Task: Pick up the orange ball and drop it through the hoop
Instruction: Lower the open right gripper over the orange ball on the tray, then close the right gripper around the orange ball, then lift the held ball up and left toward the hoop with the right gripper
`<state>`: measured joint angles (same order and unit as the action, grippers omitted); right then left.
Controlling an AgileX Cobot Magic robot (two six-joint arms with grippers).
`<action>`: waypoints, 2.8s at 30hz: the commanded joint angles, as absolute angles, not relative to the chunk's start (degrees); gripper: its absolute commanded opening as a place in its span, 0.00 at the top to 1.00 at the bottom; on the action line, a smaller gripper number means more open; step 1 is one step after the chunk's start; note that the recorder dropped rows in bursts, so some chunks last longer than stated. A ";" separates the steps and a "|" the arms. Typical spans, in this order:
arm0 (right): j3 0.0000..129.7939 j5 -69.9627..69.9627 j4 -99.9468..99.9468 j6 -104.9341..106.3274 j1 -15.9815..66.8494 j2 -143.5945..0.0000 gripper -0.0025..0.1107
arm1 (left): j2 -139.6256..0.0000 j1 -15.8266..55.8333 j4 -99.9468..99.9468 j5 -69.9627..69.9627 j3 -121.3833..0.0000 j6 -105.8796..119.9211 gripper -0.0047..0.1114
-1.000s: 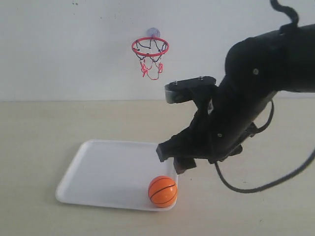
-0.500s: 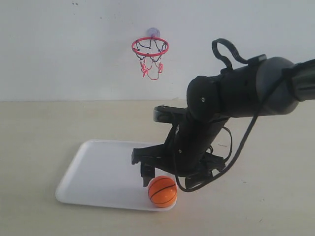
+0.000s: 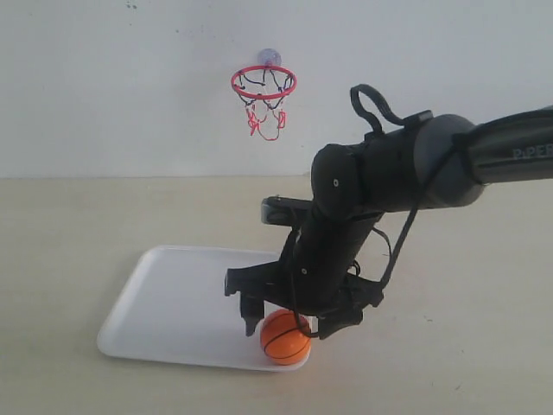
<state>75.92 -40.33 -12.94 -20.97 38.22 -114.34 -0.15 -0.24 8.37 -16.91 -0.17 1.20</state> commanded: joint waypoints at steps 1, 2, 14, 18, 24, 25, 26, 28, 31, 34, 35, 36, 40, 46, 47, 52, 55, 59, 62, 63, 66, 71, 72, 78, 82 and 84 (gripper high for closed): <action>76.67 -41.34 -12.55 -20.03 38.31 -115.47 0.26 | 0.00 0.00 7.91 -16.92 0.00 0.83 0.92; 76.67 -41.34 -12.55 -19.88 38.31 -115.47 0.26 | 0.00 0.00 7.91 -16.92 0.00 0.83 0.92; 76.67 -40.46 -12.55 -19.77 38.31 -115.47 0.29 | 0.00 0.00 7.91 -16.92 0.00 0.83 0.92; 76.67 -40.46 -12.55 -19.43 38.31 -115.47 0.54 | 0.00 0.00 7.91 -16.92 0.00 0.83 0.92; 76.67 -40.17 -12.41 -13.59 38.31 -115.47 0.98 | 0.00 0.00 7.91 -16.92 0.00 0.83 0.92; 76.67 -40.17 -12.41 -12.15 38.31 -115.47 0.98 | 0.00 0.00 7.91 -16.92 0.00 0.83 0.92; 76.67 -40.17 -12.53 -11.18 38.31 -115.47 0.98 | 0.00 0.00 7.91 -16.92 0.00 0.83 0.92; 76.67 -40.07 -12.63 -10.17 38.31 -115.37 0.98 | 0.00 0.00 7.91 -16.92 0.00 0.83 0.92; 76.67 -40.16 -12.63 -10.05 38.31 -114.64 0.98 | 0.00 0.00 7.91 -16.92 0.00 0.83 0.92; 76.67 -40.31 -12.63 -9.95 38.31 -112.58 0.98 | 0.00 0.00 7.91 -16.92 0.00 0.83 0.92; 76.67 -40.31 -12.63 -9.81 38.31 -111.60 0.98 | 0.00 0.00 7.91 -16.92 0.00 0.83 0.92; 76.67 -40.31 -12.47 -9.80 38.31 -110.72 0.98 | 0.00 0.00 7.91 -16.92 0.00 0.83 0.92; 76.67 -39.58 -10.38 -7.53 38.31 -105.91 0.98 | 0.00 0.00 7.91 -16.92 0.00 0.83 0.92; 76.67 -33.08 -2.46 2.64 38.31 -101.12 0.98 | 0.00 0.00 7.91 -16.92 0.00 0.83 0.92; 76.67 -31.72 -1.00 4.08 38.31 -100.85 0.98 | 0.00 0.00 7.91 -16.92 0.00 0.83 0.92; 76.67 -28.55 6.96 5.47 38.31 -100.72 0.98 | 0.00 0.00 7.91 -16.92 0.00 0.83 0.92; 76.67 -28.45 10.37 5.33 37.84 -100.70 0.98 | 0.00 0.00 7.91 -16.92 0.00 0.83 0.92; 76.67 -26.86 10.98 3.55 33.97 -100.70 0.98 | 0.00 0.00 7.91 -16.92 0.00 0.83 0.92; 76.67 -23.94 7.26 2.15 28.53 -100.70 0.98 | 0.00 0.00 7.91 -16.92 0.00 0.83 0.92; 76.67 -22.43 4.94 2.15 26.40 -100.70 0.98 | 0.00 0.00 7.91 -16.92 0.00 0.83 0.92; 76.67 -17.88 -3.52 4.31 20.99 -100.70 0.98 | 0.00 0.00 7.91 -16.92 0.00 0.83 0.92; 76.97 -14.03 -29.19 40.66 18.70 -100.70 0.98 | 0.00 0.00 7.91 -16.92 0.00 0.83 0.92; 77.77 -15.38 -36.72 50.74 18.70 -100.82 0.98 | 0.00 0.00 7.91 -16.92 0.00 0.83 0.92; 86.86 -21.25 -80.01 75.89 14.93 -106.11 0.98 | 0.00 0.00 7.91 -16.92 0.00 0.83 0.92; 95.77 -37.79 -90.39 77.20 12.19 -114.00 0.98 | 0.00 0.00 7.91 -16.92 0.00 0.83 0.92; 99.92 -39.85 -90.84 76.29 12.19 -117.24 0.98 | 0.00 0.00 7.91 -16.92 0.00 0.83 0.92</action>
<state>94.65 -33.98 -87.13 75.81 12.61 -113.10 -0.15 -0.24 8.37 -16.91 -0.17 1.20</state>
